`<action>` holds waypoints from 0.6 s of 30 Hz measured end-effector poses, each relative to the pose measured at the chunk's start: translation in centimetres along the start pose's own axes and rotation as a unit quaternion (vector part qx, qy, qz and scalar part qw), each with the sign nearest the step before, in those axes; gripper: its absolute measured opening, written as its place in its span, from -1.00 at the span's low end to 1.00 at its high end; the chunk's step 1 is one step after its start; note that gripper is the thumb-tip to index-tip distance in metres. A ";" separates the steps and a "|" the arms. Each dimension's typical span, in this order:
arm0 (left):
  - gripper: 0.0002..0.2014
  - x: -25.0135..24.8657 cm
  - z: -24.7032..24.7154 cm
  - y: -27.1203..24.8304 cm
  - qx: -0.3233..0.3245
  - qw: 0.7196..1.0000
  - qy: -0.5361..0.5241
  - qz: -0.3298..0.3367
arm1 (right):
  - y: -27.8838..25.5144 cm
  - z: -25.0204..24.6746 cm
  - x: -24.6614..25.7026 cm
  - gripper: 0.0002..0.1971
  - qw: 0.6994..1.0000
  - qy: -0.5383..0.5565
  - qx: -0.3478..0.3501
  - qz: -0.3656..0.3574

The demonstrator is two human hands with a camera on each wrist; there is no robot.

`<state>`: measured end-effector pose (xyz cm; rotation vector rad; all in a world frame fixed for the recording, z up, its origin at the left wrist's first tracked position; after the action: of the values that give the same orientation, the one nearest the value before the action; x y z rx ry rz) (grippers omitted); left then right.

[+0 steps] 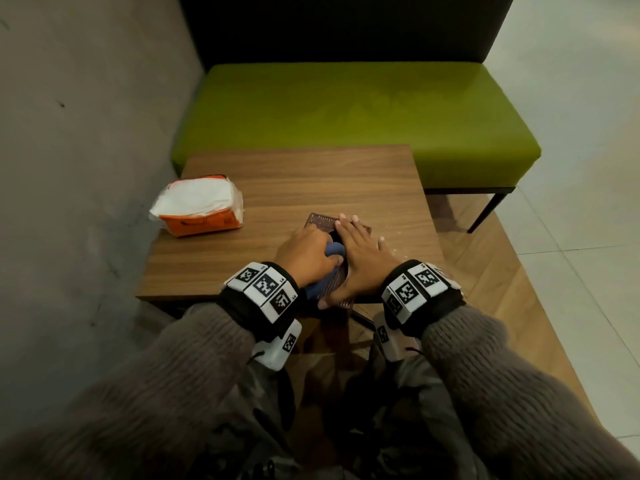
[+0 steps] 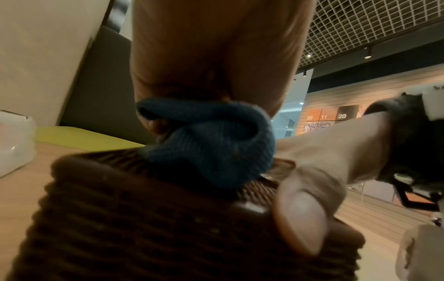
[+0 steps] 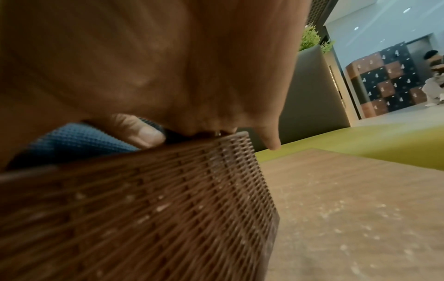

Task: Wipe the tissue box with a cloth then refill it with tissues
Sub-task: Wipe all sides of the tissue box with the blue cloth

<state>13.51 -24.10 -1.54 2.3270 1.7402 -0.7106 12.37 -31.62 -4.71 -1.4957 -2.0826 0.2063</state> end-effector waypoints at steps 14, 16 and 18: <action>-0.78 -4.0 0.5 -1.0 0.221 0.948 0.145 0.179 | 0.8 -1.0 1.1 0.49 0.995 -0.058 0.029 -0.078; -0.77 -4.5 0.7 -1.0 0.244 0.935 0.168 0.197 | 1.0 -0.9 1.1 0.49 0.993 -0.068 0.039 -0.088; -0.75 -4.8 0.9 -0.9 0.264 0.922 0.190 0.210 | 1.2 -0.8 1.3 0.49 0.991 -0.076 0.050 -0.099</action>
<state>11.43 -28.30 -0.04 3.2532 1.1676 -0.7515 13.48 -30.19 -4.06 -1.2384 -2.2885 0.3533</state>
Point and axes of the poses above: each hand's wrist, its own y-axis towards the middle knuckle, its own z-axis out of the palm, x = y × z, the point moved 10 cm from there along y, towards the middle knuckle, and after that the axes turned 8 degrees about z, right-handed, at the moved point
